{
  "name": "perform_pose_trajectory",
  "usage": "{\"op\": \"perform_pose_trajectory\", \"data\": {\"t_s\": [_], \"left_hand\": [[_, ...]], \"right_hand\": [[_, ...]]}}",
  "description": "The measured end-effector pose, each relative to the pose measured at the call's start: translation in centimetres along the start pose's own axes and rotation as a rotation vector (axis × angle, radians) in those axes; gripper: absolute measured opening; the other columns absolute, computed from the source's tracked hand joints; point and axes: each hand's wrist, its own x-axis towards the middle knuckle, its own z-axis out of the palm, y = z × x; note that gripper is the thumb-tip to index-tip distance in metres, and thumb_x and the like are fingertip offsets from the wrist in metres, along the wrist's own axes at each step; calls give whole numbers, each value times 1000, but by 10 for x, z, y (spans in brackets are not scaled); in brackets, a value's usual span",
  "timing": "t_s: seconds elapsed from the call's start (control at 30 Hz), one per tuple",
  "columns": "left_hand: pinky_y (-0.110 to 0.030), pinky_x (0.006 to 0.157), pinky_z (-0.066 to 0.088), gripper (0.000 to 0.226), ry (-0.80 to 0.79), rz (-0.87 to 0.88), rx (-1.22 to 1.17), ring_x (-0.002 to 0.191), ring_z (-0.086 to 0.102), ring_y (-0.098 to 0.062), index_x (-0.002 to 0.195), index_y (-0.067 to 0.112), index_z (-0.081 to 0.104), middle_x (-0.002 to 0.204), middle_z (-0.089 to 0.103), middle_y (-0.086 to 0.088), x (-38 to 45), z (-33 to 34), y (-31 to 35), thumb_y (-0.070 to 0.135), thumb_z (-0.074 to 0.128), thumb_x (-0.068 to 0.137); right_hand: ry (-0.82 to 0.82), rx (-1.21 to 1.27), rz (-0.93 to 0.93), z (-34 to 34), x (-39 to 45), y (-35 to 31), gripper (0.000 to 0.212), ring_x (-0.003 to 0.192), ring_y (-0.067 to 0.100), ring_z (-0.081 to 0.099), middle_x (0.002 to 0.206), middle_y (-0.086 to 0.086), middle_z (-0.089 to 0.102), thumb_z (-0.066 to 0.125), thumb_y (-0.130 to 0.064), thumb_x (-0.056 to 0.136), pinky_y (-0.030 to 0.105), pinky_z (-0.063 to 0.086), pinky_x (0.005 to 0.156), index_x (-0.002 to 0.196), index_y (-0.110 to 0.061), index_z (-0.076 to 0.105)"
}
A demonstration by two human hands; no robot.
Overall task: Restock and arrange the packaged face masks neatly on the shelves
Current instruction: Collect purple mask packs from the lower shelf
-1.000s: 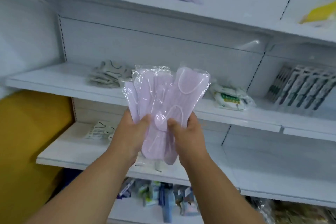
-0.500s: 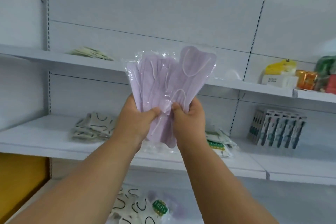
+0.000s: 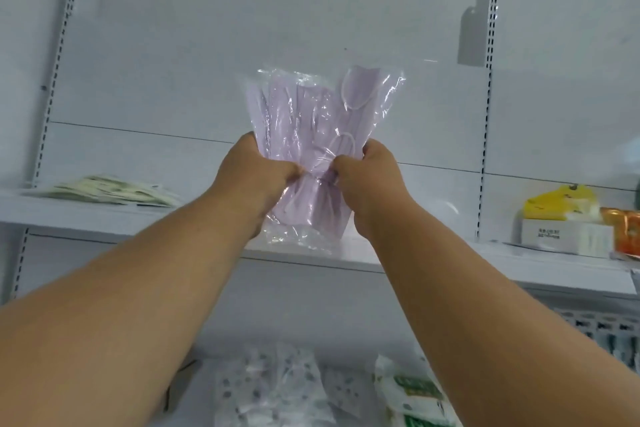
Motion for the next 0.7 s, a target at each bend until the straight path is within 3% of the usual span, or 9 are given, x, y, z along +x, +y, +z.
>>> {"op": "perform_pose_trajectory", "data": {"t_s": [0.1, 0.17, 0.27, 0.33, 0.43, 0.5, 0.57, 0.63, 0.7], "left_hand": [[-44, 81, 60, 35, 20, -29, 88, 87, 71, -28, 97, 22, 64, 94, 72, -4, 38, 16, -14, 7, 79, 69], [-49, 84, 60, 45, -13, -49, 155, 88, 73, -29, 100, 20, 69, 95, 74, -6, 61, 23, -23, 15, 78, 56], [-54, 88, 58, 45, -83, -89, 287, 89, 74, -34, 95, 14, 73, 94, 76, -13, 86, 33, -38, 17, 74, 50], [-44, 83, 60, 41, -117, -86, 397, 87, 72, -33, 96, 14, 72, 94, 75, -13, 96, 40, -44, 20, 79, 57], [-28, 63, 47, 25, -193, -50, 651, 75, 64, -24, 93, 13, 71, 85, 70, -9, 108, 46, -53, 23, 81, 73], [-27, 55, 41, 17, -221, -38, 868, 69, 61, -21, 82, 15, 67, 73, 64, -4, 112, 47, -59, 27, 78, 79], [-27, 59, 43, 30, -224, -66, 1023, 76, 63, -24, 81, 16, 61, 75, 62, -4, 113, 48, -66, 40, 79, 78], [-30, 74, 48, 62, -154, -87, 1147, 97, 62, -27, 104, 11, 57, 101, 63, -8, 115, 46, -71, 59, 79, 71], [-39, 90, 46, 87, -44, -13, 1237, 118, 52, -32, 130, 11, 46, 129, 51, -12, 116, 44, -72, 69, 73, 71]], "right_hand": [[-77, -55, 1, -1, 46, 13, 27, 57, 20, 38, 71, 7, 47, 61, 1, 80, 24, 31, 46, 74, -13, 40], [-140, -120, -9, 1, 72, 23, 30, 58, 22, 47, 70, 7, 51, 67, -2, 82, 27, 40, 48, 70, -15, 43], [-209, -259, 13, 6, 103, 39, 23, 72, 27, 60, 78, 8, 59, 72, -8, 82, 38, 61, 71, 73, -15, 52], [-236, -398, 20, 9, 115, 46, 23, 79, 30, 65, 81, 10, 62, 70, -10, 84, 41, 60, 81, 71, -12, 52], [-291, -655, 2, 10, 120, 51, 26, 74, 28, 61, 74, 8, 58, 63, -13, 91, 28, 49, 65, 69, -11, 49], [-350, -729, 34, 15, 121, 56, 29, 60, 23, 53, 63, 6, 52, 57, -13, 94, 21, 44, 55, 67, -13, 47], [-398, -873, 21, 25, 121, 61, 25, 57, 22, 53, 66, 5, 59, 58, -20, 91, 21, 46, 57, 68, -14, 52], [-395, -1009, -21, 35, 123, 67, 26, 72, 23, 59, 87, 6, 65, 65, -38, 86, 29, 48, 67, 81, -14, 56], [-297, -1055, -22, 36, 121, 71, 43, 97, 27, 57, 103, 5, 55, 72, -50, 82, 35, 48, 82, 96, -16, 50]]}}
